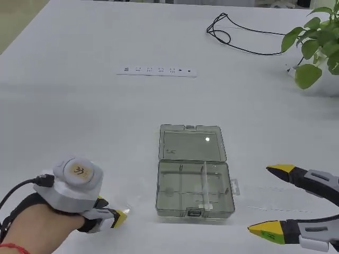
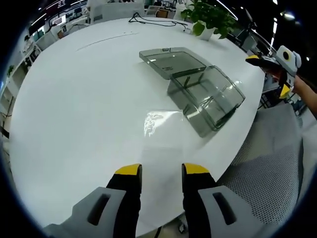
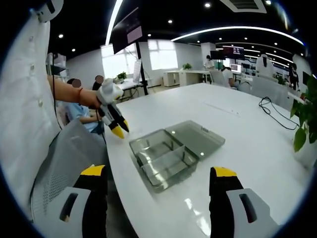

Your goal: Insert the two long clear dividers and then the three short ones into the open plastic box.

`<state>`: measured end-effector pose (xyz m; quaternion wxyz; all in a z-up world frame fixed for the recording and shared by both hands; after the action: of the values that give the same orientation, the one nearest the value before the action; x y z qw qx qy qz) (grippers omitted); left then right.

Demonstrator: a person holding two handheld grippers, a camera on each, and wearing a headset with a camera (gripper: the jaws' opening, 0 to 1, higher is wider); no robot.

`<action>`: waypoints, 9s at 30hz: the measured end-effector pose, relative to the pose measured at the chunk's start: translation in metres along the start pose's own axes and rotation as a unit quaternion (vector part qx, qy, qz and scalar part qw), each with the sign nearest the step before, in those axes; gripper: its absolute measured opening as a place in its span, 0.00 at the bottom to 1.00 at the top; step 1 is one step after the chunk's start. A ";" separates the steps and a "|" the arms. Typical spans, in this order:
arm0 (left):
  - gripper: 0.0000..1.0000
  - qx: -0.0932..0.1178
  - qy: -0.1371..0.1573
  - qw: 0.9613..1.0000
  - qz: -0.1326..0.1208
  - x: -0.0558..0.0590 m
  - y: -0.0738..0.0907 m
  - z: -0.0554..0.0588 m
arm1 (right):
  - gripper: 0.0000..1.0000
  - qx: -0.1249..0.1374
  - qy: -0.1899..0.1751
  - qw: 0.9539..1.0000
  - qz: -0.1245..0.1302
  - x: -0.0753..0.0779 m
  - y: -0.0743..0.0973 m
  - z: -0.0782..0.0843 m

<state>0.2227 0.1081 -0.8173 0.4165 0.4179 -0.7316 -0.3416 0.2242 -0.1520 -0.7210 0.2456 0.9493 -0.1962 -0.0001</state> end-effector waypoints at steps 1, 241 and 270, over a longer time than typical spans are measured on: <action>0.30 0.006 0.006 1.000 0.005 0.002 0.002 -0.002 | 0.85 0.000 0.000 1.000 0.000 0.000 -0.001 -0.001; 0.99 0.154 -0.186 0.939 0.243 0.087 0.037 -0.046 | 0.09 -0.304 -0.287 0.904 0.085 -0.005 -0.154 0.019; 0.99 0.165 -0.172 0.949 0.205 0.090 0.055 -0.045 | 0.22 -0.110 -0.309 0.943 0.053 0.014 -0.120 -0.046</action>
<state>0.2174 0.0433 -0.7225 0.2705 0.2569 -0.9082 -0.1897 0.2864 -0.0396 -0.7350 0.2757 0.8578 -0.3114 -0.3021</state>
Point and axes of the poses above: the centre of the closed fingertips' face, and the gripper's own axes: y roughly backward along the fingers, x roughly to its right, z roughly out of its underside, the point moved 1 cm from there along y, roughly backward along the fingers, and after that the axes turned 14 degrees about y, right-handed, at the moved point
